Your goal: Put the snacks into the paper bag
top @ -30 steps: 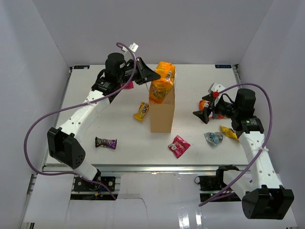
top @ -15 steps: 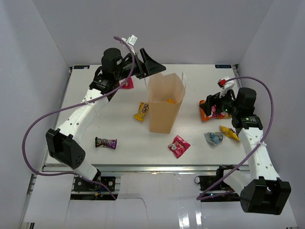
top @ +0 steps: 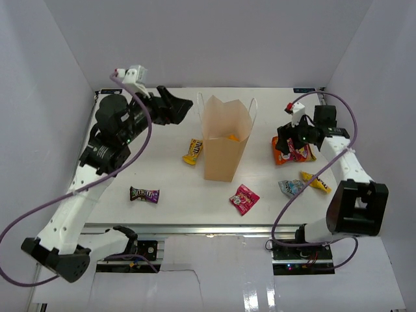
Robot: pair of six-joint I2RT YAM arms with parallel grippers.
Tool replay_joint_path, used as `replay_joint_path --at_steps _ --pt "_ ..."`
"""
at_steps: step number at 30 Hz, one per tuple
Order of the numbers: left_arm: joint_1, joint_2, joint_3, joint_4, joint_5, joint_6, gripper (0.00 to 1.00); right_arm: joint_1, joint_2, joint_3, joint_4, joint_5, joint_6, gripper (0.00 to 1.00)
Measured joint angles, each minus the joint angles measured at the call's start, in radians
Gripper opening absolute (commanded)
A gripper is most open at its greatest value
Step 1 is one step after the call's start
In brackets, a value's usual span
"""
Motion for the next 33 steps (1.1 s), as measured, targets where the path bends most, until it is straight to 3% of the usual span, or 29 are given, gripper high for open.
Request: replay_joint_path --at_steps 5,13,19,24,31,33 --pt "0.003 -0.206 -0.267 -0.079 -0.218 0.019 0.98 0.041 0.228 0.181 -0.055 0.098 -0.045 0.9" --pt "0.006 -0.362 -0.716 -0.164 -0.383 -0.147 0.98 0.306 0.289 0.121 0.015 0.617 0.195 0.9" --pt "0.006 -0.409 -0.774 -0.192 -0.413 -0.209 0.98 0.335 0.365 0.095 0.055 0.872 0.325 0.9" --pt "0.006 -0.398 -0.768 -0.188 -0.418 -0.21 0.98 0.32 0.383 0.058 0.072 0.939 0.356 0.98" --pt "0.006 -0.385 -0.768 -0.186 -0.418 -0.21 0.98 0.32 0.405 0.041 0.125 0.926 0.368 0.69" --pt "0.006 -0.385 -0.768 -0.186 -0.418 -0.21 0.98 0.317 0.405 0.03 0.149 0.92 0.357 0.51"
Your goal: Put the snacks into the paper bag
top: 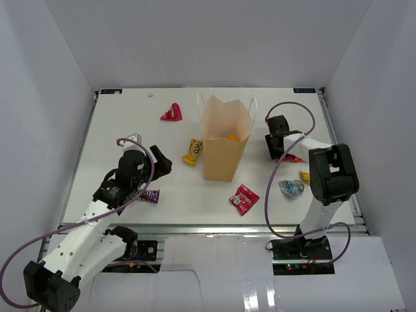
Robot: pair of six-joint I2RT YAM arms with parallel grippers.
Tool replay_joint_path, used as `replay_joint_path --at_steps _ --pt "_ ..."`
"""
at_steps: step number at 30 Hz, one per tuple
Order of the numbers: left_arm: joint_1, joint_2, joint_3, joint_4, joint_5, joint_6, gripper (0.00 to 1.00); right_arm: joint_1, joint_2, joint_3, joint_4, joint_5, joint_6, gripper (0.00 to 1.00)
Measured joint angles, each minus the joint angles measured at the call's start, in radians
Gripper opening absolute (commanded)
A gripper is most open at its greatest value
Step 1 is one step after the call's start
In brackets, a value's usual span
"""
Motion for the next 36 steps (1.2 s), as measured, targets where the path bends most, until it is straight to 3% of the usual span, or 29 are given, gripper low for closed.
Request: replay_joint_path --at_steps 1,3,5,13,20,25,30,36 --pt "0.0 0.0 0.0 0.0 0.0 0.0 0.98 -0.003 0.0 -0.008 0.014 -0.005 -0.005 0.45" --pt "0.0 -0.003 0.0 0.0 0.0 -0.004 0.98 -0.015 0.0 -0.016 0.027 -0.02 -0.014 0.21" --pt "0.0 -0.008 0.0 0.0 0.001 -0.008 0.98 -0.033 -0.002 -0.016 0.042 -0.042 -0.025 0.08" --pt "0.0 -0.041 -0.01 0.001 0.005 -0.034 0.98 -0.207 -0.066 -0.018 0.03 -0.336 -0.083 0.08" --pt "0.0 -0.047 -0.022 0.008 0.012 -0.042 0.98 -0.405 -0.306 -0.016 -0.077 -0.838 -0.205 0.08" --pt "0.0 -0.039 -0.023 0.013 0.017 -0.042 0.98 -0.416 -0.447 0.093 -0.107 -1.21 -0.214 0.08" --pt "0.0 -0.032 -0.023 0.024 0.022 -0.042 0.98 -0.385 -0.553 0.167 0.123 -1.426 0.07 0.08" --pt "0.0 -0.017 -0.023 0.045 0.029 -0.046 0.98 -0.253 -0.546 0.297 0.562 -1.5 0.541 0.08"
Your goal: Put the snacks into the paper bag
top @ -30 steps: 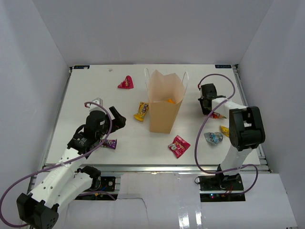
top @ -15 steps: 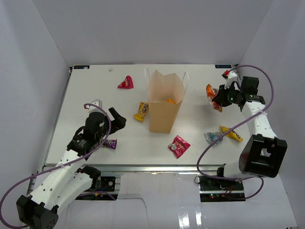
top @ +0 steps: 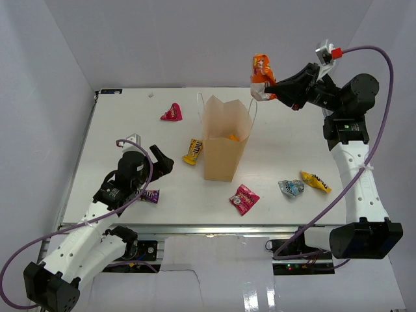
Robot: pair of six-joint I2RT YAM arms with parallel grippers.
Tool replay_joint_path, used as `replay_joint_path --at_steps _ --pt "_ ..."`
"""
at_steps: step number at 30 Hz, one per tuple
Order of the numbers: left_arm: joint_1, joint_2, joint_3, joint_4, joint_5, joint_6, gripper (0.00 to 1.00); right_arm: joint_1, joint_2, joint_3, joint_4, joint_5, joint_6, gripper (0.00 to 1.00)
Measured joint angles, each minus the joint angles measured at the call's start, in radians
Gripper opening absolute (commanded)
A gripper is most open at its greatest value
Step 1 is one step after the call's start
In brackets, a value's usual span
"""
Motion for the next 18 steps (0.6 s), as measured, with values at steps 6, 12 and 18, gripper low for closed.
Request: replay_joint_path --at_steps 6,12,18 --pt "0.0 -0.005 -0.001 0.001 0.014 -0.023 0.98 0.156 0.037 0.042 0.19 -0.006 0.217 0.08" --pt "0.0 -0.049 -0.024 -0.004 0.018 -0.063 0.98 0.212 0.053 -0.023 0.144 0.045 0.205 0.11" --pt "0.0 -0.093 -0.048 -0.014 0.001 -0.19 0.98 0.243 0.056 -0.156 -0.004 0.106 0.124 0.34"
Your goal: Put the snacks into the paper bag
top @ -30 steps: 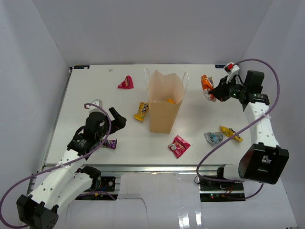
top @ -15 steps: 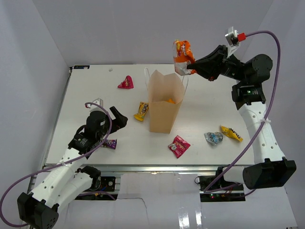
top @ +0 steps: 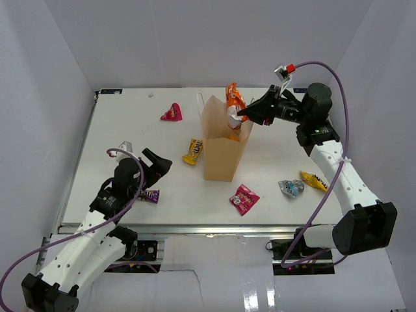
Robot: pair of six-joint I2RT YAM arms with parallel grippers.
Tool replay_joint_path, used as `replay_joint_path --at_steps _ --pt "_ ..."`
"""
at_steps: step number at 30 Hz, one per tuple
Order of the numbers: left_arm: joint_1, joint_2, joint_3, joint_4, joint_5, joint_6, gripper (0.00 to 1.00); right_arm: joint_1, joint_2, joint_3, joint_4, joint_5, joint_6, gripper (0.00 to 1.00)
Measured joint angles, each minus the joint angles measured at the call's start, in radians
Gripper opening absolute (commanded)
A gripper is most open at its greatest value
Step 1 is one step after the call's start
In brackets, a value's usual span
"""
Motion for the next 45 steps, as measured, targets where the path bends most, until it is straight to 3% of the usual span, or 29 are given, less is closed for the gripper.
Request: replay_joint_path --at_steps 3,6,11,21,26,32,35,39,40,42,43,45 --pt "0.0 -0.011 -0.034 -0.017 -0.018 -0.15 0.93 0.006 0.001 -0.019 -0.072 0.031 -0.048 0.56" --pt "0.0 0.018 -0.043 -0.087 -0.041 -0.312 0.93 0.006 -0.002 -0.018 -0.098 0.052 -0.093 0.68" --pt "0.0 0.135 0.009 -0.254 -0.094 -0.504 0.92 0.007 -0.006 0.027 -0.136 0.064 -0.152 0.73" --pt "0.023 0.378 0.194 -0.54 -0.188 -0.69 0.9 -0.025 -0.095 0.148 -0.274 0.036 -0.421 0.87" --pt "0.137 0.503 0.183 -0.592 -0.167 -0.692 0.9 -0.132 -0.19 0.086 -0.383 0.064 -0.588 0.91" --pt "0.235 0.57 0.138 -0.509 -0.113 -0.597 0.84 -0.258 -0.242 -0.084 -0.509 0.086 -0.724 0.91" --pt "0.27 0.632 0.136 -0.449 -0.088 -0.546 0.75 -0.299 -0.253 -0.152 -0.566 0.097 -0.781 0.91" --pt "0.282 0.692 0.136 -0.405 -0.065 -0.502 0.51 -0.323 -0.276 -0.213 -0.615 0.116 -0.853 0.91" --pt "0.282 0.692 0.136 -0.399 -0.059 -0.486 0.4 -0.327 -0.281 -0.226 -0.623 0.12 -0.867 0.91" --pt "0.282 0.687 0.136 -0.386 -0.055 -0.473 0.3 -0.336 -0.288 -0.249 -0.634 0.125 -0.889 0.91" --pt "0.282 0.682 0.137 -0.381 -0.053 -0.463 0.2 -0.343 -0.29 -0.261 -0.637 0.127 -0.899 0.91" --pt "0.282 0.671 0.141 -0.381 -0.05 -0.449 0.13 -0.353 -0.29 -0.276 -0.651 0.131 -0.909 0.91"
